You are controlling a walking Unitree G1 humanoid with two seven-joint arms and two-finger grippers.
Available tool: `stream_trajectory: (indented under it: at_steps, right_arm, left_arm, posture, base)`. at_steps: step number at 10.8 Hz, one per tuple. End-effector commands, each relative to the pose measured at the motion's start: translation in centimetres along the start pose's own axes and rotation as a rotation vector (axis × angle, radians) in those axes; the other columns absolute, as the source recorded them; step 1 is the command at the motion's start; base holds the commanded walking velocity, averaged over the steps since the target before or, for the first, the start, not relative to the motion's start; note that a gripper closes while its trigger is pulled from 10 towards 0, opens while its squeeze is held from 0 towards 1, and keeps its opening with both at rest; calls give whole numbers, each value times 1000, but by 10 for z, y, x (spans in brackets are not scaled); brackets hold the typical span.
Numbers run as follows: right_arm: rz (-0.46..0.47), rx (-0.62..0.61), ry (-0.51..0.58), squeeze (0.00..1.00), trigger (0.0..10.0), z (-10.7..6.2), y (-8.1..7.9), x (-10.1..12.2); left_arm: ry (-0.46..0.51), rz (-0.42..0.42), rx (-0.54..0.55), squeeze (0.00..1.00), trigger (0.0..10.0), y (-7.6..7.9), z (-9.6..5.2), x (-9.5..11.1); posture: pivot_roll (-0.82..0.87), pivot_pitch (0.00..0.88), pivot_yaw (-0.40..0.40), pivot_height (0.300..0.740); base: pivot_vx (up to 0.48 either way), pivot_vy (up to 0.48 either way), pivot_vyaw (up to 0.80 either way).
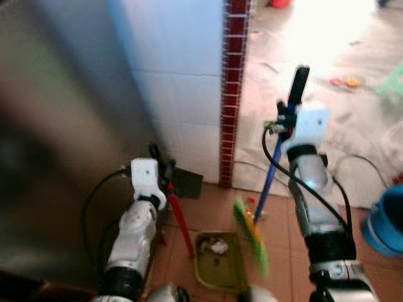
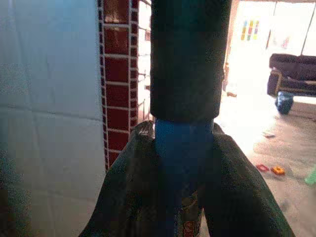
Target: Sweep floor
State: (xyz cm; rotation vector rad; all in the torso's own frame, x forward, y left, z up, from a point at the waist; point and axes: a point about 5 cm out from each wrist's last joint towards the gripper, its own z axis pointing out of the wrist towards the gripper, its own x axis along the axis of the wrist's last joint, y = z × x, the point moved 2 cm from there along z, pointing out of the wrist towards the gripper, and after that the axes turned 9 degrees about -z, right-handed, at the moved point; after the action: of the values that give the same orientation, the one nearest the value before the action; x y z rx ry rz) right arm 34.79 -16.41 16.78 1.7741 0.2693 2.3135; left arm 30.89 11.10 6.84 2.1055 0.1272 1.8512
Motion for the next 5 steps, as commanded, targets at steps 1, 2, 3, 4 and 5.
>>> stream_trajectory:
  at_steps: [1, 2, 3, 4, 5]
  right_arm:
    - [-2, -5, 94, 0, 10000, 5, -1, 22]
    - [-3, -8, 87, 0, 10000, 6, 0, 20]
    - [-3, -16, 82, 0, 10000, 6, 2, 19]
    - [-3, -19, 79, 0, 10000, 6, 3, 20]
    - [-3, -18, 77, 0, 10000, 6, 3, 19]
  left_arm:
    - [74, -13, -29, 0, 10000, 5, 3, 18]
    - [66, -24, -28, 0, 10000, 6, 5, 19]
    - [61, -42, -34, 0, 10000, 6, 4, 19]
    - [56, -36, -42, 0, 10000, 9, 4, 18]
    - [53, -39, -48, 0, 10000, 11, 3, 18]
  posture:
    - [-142, 0, 114, 740]
    - [-137, 0, 114, 740]
    - [-141, 0, 113, 740]
    - [-142, 0, 112, 740]
    - [-143, 0, 112, 740]
  base:
    - [0, -247, -800]
    - [0, -296, -800]
    - [0, -352, -800]
    - [0, -412, -800]
    - [0, -412, -800]
